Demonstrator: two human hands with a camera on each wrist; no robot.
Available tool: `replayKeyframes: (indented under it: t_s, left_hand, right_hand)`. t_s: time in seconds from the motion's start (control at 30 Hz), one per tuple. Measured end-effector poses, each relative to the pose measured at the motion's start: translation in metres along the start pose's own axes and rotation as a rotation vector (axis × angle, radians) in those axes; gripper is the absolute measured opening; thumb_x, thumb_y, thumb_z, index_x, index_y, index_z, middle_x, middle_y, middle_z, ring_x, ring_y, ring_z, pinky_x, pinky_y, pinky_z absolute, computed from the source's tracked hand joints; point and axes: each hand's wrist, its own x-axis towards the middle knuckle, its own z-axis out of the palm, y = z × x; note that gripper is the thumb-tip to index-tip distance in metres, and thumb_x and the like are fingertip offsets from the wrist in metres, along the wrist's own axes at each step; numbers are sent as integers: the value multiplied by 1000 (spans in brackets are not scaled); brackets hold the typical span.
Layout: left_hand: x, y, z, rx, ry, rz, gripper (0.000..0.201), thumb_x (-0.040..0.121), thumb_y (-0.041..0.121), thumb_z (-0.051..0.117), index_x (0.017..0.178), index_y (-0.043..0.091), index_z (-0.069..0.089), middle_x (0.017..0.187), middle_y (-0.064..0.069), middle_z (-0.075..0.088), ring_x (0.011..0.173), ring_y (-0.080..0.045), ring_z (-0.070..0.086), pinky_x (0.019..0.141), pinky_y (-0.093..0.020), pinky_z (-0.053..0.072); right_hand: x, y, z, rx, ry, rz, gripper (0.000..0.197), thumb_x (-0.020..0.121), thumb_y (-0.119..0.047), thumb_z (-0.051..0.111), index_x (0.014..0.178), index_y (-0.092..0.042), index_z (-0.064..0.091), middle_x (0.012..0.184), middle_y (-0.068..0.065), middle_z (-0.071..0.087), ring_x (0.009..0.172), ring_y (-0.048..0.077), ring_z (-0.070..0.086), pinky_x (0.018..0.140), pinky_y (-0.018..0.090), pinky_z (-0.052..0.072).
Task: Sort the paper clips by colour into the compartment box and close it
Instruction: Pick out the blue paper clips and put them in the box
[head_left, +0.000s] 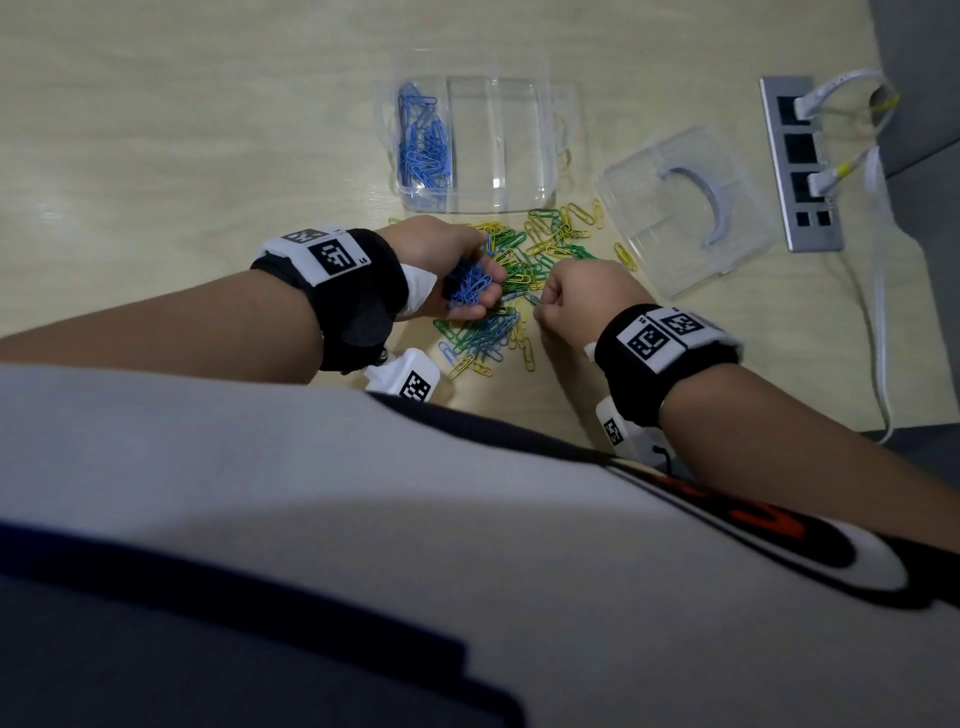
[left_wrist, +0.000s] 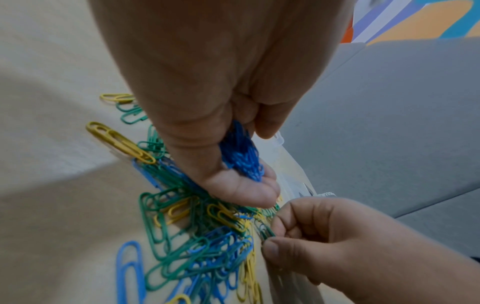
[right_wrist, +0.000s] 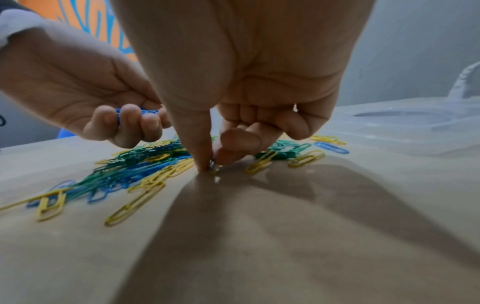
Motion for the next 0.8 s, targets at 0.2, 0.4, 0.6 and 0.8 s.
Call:
replayKeyframes:
  t_s: [0.2,0.4,0.6,0.8]
  left_hand:
    - [-2,6,8,-24,20,26,45,103,32,28,75,8,54,57,-6,54,53,-14,52,49,-17,48]
    - [-3,10,6,-20,19,18,46,103,33,28,76,8,55,57,-6,55,50,-13,53,49,-17,49]
    - [-9,8,-9,15,15,-2,45,102,34,29,74,9,55,59,-6,55,53,-15,52,51,-18,48]
    - [-13,3,-21,61,-17,-6,45,102,34,30,75,8,55,68,-8,52,58,-15,50,51,-18,48]
  right_hand:
    - [3,10,-8,-82,-3,-45,16,89,-18,50,101,-11,59,98,10,65,92,32,59,80,38,51]
    - [1,11,-18,128,141,-9,11,87,-27,55,92,-24,64,93,1,67,90,24,61,76,32,50]
    - [3,3,-9,-82,77,69,16,85,-34,59,89,-19,61,95,6,64,90,28,59,78,35,51]
    - [3,-6,-3,-185,38,155,18,90,-25,53,97,-15,65,95,8,64,90,30,60,72,33,46]
